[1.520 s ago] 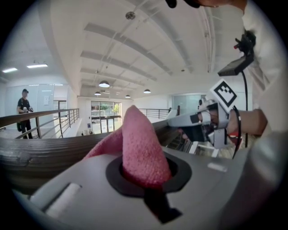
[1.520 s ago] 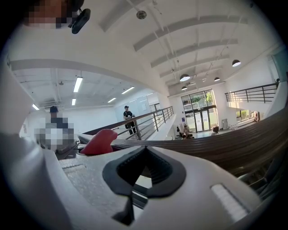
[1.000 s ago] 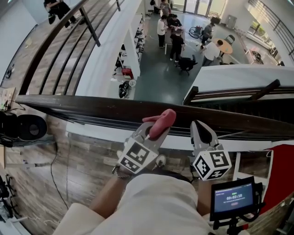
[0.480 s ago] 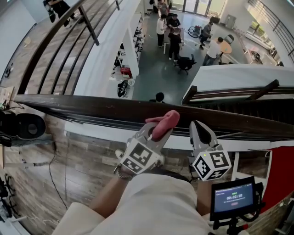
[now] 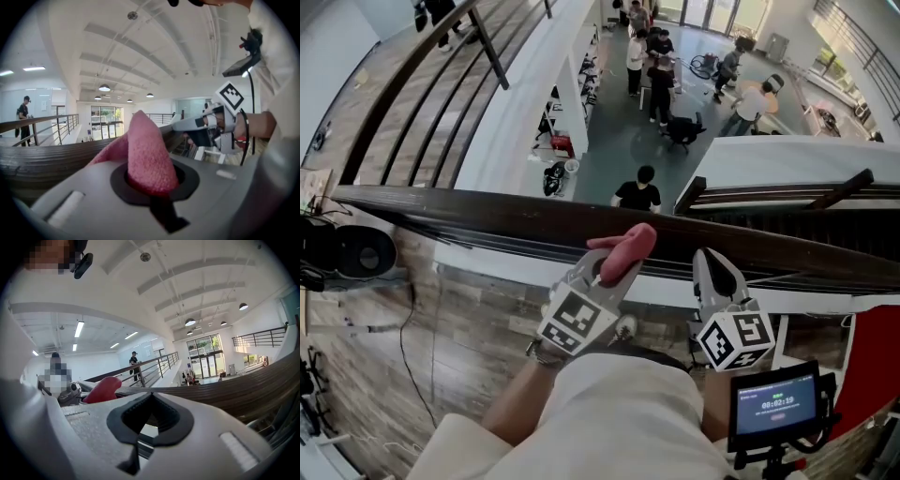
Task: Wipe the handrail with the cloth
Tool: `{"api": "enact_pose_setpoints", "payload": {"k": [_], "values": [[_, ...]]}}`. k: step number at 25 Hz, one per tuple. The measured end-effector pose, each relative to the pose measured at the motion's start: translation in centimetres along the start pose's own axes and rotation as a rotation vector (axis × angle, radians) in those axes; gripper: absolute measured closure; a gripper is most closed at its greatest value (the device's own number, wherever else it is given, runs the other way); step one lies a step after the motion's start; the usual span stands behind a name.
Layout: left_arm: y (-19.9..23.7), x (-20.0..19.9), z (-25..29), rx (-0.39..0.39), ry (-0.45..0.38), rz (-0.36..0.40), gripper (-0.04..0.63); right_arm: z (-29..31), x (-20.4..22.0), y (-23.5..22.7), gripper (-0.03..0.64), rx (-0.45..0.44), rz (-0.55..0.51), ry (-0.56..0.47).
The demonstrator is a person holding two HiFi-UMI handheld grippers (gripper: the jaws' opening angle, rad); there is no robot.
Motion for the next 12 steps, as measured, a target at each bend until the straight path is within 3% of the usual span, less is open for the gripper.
{"api": "enact_pose_setpoints", "payload": {"k": [12], "values": [[1.1,0.5,-2.1,-0.115,0.022,-0.037,0.563,-1.4,-0.6,-1.9,0.614,0.013,0.021,-0.011]]}}
Point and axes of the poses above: the fingertips, and each gripper's own axes: z forward along the fingers, y to its left, x out of its underside, the point moved 9 cm from there along -z, backward along the fingers, and after that the axes turned 8 degrees about -y, right-handed, at the moved point
